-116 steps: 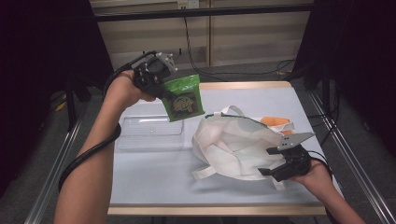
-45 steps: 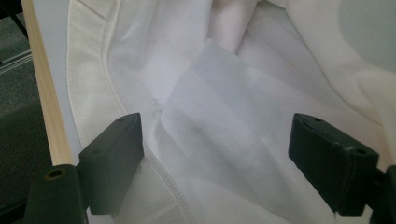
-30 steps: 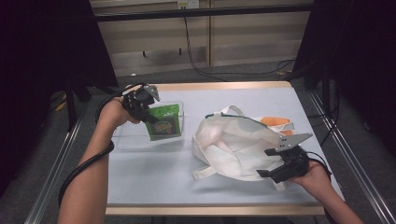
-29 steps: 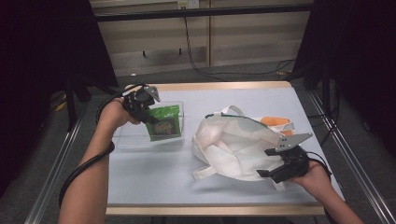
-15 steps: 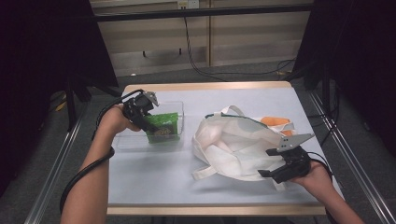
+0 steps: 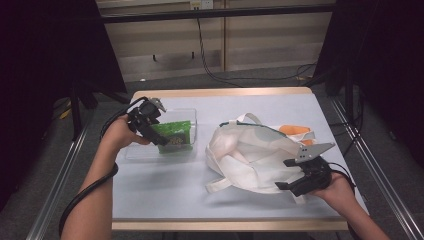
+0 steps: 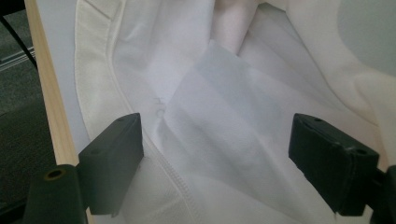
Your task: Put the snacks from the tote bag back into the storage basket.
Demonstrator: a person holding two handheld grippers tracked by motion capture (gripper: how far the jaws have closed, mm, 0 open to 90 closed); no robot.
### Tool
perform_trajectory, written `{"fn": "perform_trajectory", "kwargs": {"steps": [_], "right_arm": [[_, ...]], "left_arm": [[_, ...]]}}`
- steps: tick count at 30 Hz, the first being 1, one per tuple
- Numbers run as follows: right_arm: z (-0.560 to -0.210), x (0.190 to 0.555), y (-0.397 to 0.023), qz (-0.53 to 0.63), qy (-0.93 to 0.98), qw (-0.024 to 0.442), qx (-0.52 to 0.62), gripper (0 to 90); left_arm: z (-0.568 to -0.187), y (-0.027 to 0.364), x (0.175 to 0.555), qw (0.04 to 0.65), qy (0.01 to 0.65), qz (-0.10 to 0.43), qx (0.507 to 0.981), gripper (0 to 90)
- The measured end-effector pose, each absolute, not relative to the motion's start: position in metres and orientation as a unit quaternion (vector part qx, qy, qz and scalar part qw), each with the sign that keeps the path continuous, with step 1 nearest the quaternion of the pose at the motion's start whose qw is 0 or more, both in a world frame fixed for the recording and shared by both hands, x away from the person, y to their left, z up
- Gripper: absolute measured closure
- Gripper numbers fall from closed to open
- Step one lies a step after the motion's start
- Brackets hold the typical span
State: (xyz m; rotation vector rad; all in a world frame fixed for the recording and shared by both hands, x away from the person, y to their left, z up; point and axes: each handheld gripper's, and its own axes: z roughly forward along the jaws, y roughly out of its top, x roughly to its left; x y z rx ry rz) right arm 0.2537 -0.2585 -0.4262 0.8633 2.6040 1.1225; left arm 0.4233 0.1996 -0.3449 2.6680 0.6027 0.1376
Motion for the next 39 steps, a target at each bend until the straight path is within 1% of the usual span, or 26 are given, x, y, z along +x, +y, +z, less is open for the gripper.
{"fn": "perform_trajectory", "kwargs": {"steps": [1, 2, 5, 10, 11, 12, 13, 15, 19, 21, 22, 24, 25, 27, 28, 29, 30, 31, 32, 33, 34, 35, 36, 39], "right_arm": [[-0.426, 0.254, -0.258, 0.377, 0.875, 0.089, 0.290, 17.5], [-0.426, 0.254, -0.258, 0.377, 0.875, 0.088, 0.290, 17.5], [-0.426, 0.254, -0.257, 0.378, 0.875, 0.089, 0.288, 17.5], [-0.425, 0.253, -0.254, 0.377, 0.876, 0.090, 0.286, 17.5], [-0.425, 0.253, -0.254, 0.379, 0.876, 0.087, 0.286, 17.5], [-0.425, 0.253, -0.254, 0.378, 0.876, 0.088, 0.285, 17.5], [-0.425, 0.253, -0.253, 0.377, 0.877, 0.089, 0.284, 17.5], [-0.425, 0.254, -0.253, 0.377, 0.878, 0.090, 0.281, 17.4], [-0.425, 0.254, -0.252, 0.377, 0.878, 0.090, 0.280, 17.4], [-0.424, 0.253, -0.252, 0.378, 0.878, 0.089, 0.280, 17.4], [-0.424, 0.253, -0.251, 0.380, 0.877, 0.088, 0.280, 17.4], [-0.424, 0.253, -0.251, 0.379, 0.878, 0.089, 0.280, 17.4], [-0.424, 0.254, -0.251, 0.379, 0.877, 0.089, 0.281, 17.4], [-0.424, 0.254, -0.251, 0.378, 0.878, 0.089, 0.278, 17.4], [-0.424, 0.253, -0.251, 0.379, 0.878, 0.090, 0.279, 17.4], [-0.423, 0.253, -0.251, 0.378, 0.878, 0.090, 0.280, 17.4], [-0.423, 0.253, -0.251, 0.377, 0.879, 0.089, 0.279, 17.4], [-0.423, 0.253, -0.251, 0.378, 0.879, 0.088, 0.279, 17.4], [-0.423, 0.253, -0.251, 0.378, 0.879, 0.088, 0.278, 17.4], [-0.423, 0.253, -0.251, 0.378, 0.879, 0.087, 0.279, 17.4], [-0.423, 0.253, -0.250, 0.378, 0.879, 0.087, 0.278, 17.4], [-0.423, 0.253, -0.251, 0.378, 0.879, 0.088, 0.278, 17.4], [-0.423, 0.253, -0.251, 0.378, 0.879, 0.088, 0.278, 17.3], [-0.423, 0.253, -0.250, 0.379, 0.879, 0.086, 0.277, 17.4]], "left_arm": [[-0.345, 0.201, 0.422, 0.205, 0.222, 0.049, 0.952, 12.0], [-0.343, 0.203, 0.423, 0.194, 0.209, 0.052, 0.957, 11.7], [-0.343, 0.205, 0.418, 0.211, 0.234, 0.056, 0.947, 9.2], [-0.341, 0.212, 0.411, 0.220, 0.247, 0.062, 0.942, 8.1], [-0.341, 0.213, 0.411, 0.213, 0.239, 0.063, 0.945, 8.0], [-0.342, 0.213, 0.409, 0.221, 0.251, 0.068, 0.940, 7.9], [-0.341, 0.216, 0.410, 0.208, 0.236, 0.068, 0.947, 7.5], [-0.344, 0.217, 0.405, 0.227, 0.257, 0.067, 0.937, 7.3], [-0.346, 0.221, 0.401, 0.227, 0.251, 0.072, 0.938, 7.3], [-0.347, 0.223, 0.398, 0.238, 0.268, 0.070, 0.931, 6.8], [-0.346, 0.226, 0.399, 0.225, 0.245, 0.076, 0.940, 7.1], [-0.347, 0.227, 0.395, 0.237, 0.259, 0.075, 0.933, 7.0], [-0.347, 0.229, 0.395, 0.232, 0.252, 0.074, 0.937, 6.9], [-0.351, 0.228, 0.390, 0.249, 0.272, 0.076, 0.926, 6.8], [-0.350, 0.229, 0.391, 0.232, 0.256, 0.077, 0.935, 6.7], [-0.353, 0.227, 0.387, 0.249, 0.273, 0.076, 0.926, 6.5], [-0.352, 0.230, 0.388, 0.233, 0.250, 0.077, 0.936, 6.5], [-0.353, 0.230, 0.386, 0.237, 0.250, 0.078, 0.936, 6.7], [-0.356, 0.228, 0.382, 0.252, 0.264, 0.074, 0.928, 6.7], [-0.356, 0.229, 0.382, 0.243, 0.248, 0.073, 0.935, 6.7], [-0.358, 0.229, 0.380, 0.241, 0.248, 0.073, 0.935, 6.7], [-0.361, 0.227, 0.376, 0.258, 0.267, 0.074, 0.926, 6.4], [-0.362, 0.227, 0.376, 0.252, 0.254, 0.072, 0.931, 6.5], [-0.365, 0.227, 0.371, 0.259, 0.250, 0.070, 0.930, 6.3]]}}
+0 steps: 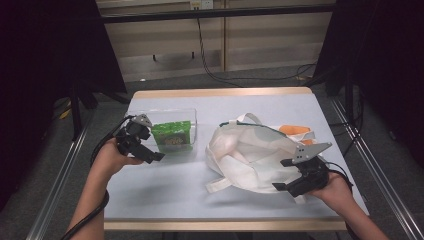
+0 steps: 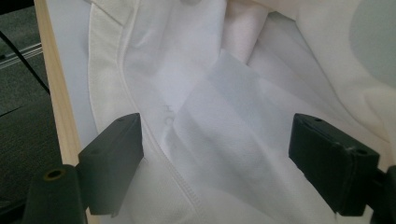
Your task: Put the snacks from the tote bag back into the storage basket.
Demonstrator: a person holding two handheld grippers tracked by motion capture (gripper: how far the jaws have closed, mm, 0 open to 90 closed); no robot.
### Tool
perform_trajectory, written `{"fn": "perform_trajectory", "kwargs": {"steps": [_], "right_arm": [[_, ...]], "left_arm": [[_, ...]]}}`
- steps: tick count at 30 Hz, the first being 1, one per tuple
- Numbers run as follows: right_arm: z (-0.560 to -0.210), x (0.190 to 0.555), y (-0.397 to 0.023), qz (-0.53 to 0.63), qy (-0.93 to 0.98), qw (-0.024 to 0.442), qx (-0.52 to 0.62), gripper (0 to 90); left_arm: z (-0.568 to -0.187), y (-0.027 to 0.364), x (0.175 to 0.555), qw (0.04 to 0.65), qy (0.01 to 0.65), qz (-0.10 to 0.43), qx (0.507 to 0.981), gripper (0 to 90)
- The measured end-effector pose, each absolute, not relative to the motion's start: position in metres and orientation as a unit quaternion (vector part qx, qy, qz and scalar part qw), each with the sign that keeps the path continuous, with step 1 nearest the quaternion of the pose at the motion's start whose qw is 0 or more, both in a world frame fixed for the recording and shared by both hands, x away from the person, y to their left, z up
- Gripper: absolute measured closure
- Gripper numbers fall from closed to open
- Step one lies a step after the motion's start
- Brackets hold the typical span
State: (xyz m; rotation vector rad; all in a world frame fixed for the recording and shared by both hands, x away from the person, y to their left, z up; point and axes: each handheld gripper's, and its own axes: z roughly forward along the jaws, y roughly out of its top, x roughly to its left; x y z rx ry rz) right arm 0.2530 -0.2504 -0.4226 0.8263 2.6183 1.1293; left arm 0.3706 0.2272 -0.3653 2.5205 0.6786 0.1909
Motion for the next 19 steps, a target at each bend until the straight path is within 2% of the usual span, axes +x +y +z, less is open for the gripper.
{"fn": "perform_trajectory", "kwargs": {"steps": [5, 7, 8, 14, 15, 19], "right_arm": [[-0.423, 0.253, -0.250, 0.378, 0.879, 0.089, 0.275, 17.3], [-0.423, 0.253, -0.249, 0.378, 0.879, 0.087, 0.278, 17.3], [-0.423, 0.253, -0.249, 0.378, 0.879, 0.087, 0.278, 17.3], [-0.424, 0.253, -0.249, 0.377, 0.880, 0.089, 0.274, 17.3], [-0.423, 0.253, -0.249, 0.377, 0.880, 0.089, 0.275, 17.2], [-0.423, 0.253, -0.249, 0.379, 0.879, 0.087, 0.276, 17.0]], "left_arm": [[-0.371, 0.225, 0.364, 0.268, 0.244, 0.070, 0.929, 6.4], [-0.375, 0.221, 0.358, 0.296, 0.269, 0.066, 0.914, 6.4], [-0.373, 0.223, 0.360, 0.272, 0.242, 0.068, 0.929, 6.4], [-0.384, 0.217, 0.350, 0.301, 0.268, 0.066, 0.913, 6.0], [-0.384, 0.217, 0.350, 0.286, 0.250, 0.068, 0.922, 6.0], [-0.392, 0.212, 0.343, 0.299, 0.252, 0.073, 0.918, 5.5]]}}
